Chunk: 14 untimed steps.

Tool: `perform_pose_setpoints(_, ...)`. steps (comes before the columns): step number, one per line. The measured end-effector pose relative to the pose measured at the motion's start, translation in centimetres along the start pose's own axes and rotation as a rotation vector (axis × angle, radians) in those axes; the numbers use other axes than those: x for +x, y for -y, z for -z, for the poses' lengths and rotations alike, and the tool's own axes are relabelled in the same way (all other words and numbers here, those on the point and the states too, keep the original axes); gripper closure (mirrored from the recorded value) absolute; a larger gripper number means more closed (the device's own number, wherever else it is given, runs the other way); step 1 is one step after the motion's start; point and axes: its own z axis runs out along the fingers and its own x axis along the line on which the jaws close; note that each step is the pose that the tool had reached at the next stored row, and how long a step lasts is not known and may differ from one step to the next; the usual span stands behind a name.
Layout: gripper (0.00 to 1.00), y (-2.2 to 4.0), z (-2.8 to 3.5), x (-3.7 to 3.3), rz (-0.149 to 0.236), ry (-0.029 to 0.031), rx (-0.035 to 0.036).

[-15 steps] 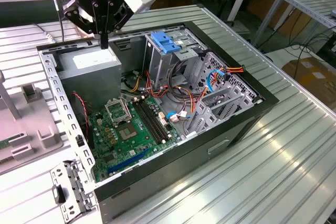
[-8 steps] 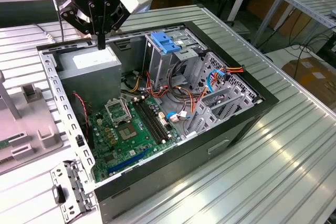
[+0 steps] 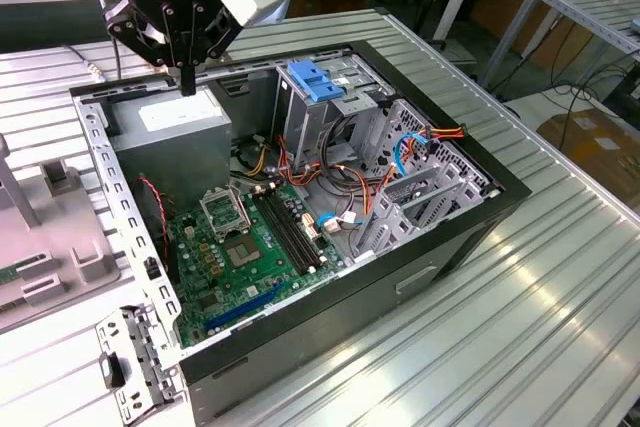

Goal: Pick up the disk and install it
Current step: 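Reach for the disk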

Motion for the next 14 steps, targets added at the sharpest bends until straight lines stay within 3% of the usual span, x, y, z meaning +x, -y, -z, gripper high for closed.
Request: perform_pose_setpoints(14, 0.89, 0.04, 0.02, 0.6, 0.0, 0.0, 0.0)
